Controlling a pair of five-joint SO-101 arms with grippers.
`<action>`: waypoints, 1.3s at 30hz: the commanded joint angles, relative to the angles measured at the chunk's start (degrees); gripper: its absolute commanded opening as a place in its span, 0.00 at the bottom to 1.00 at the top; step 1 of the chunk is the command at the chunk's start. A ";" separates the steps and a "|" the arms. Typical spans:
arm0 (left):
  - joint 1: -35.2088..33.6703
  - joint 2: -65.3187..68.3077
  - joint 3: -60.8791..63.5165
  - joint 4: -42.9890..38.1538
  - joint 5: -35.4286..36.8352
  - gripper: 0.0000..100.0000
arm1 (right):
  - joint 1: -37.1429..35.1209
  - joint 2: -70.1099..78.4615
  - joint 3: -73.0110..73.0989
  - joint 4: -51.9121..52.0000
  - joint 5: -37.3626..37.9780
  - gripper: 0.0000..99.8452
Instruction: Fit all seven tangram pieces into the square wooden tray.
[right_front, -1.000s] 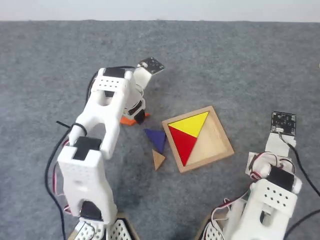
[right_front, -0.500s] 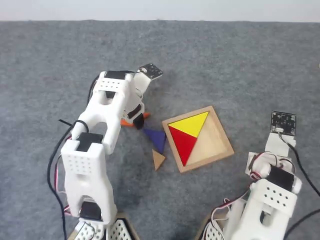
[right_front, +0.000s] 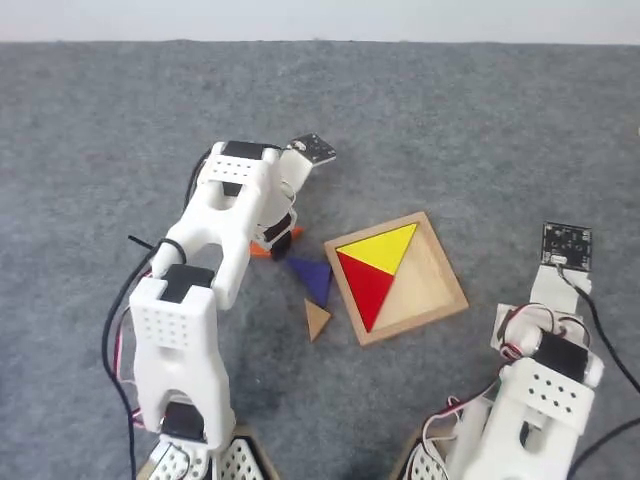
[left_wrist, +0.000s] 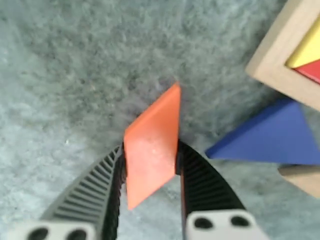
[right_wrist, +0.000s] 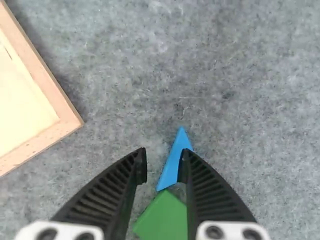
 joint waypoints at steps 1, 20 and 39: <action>1.41 -7.30 -1.01 2.29 4.31 0.01 | -0.57 -0.84 -2.46 0.40 0.62 0.12; 27.52 -13.89 -9.71 7.30 34.29 0.01 | 12.79 -1.19 -4.48 0.22 0.53 0.12; 33.67 11.52 -37.67 7.74 46.07 0.01 | 16.40 -1.19 -5.71 -0.22 0.62 0.12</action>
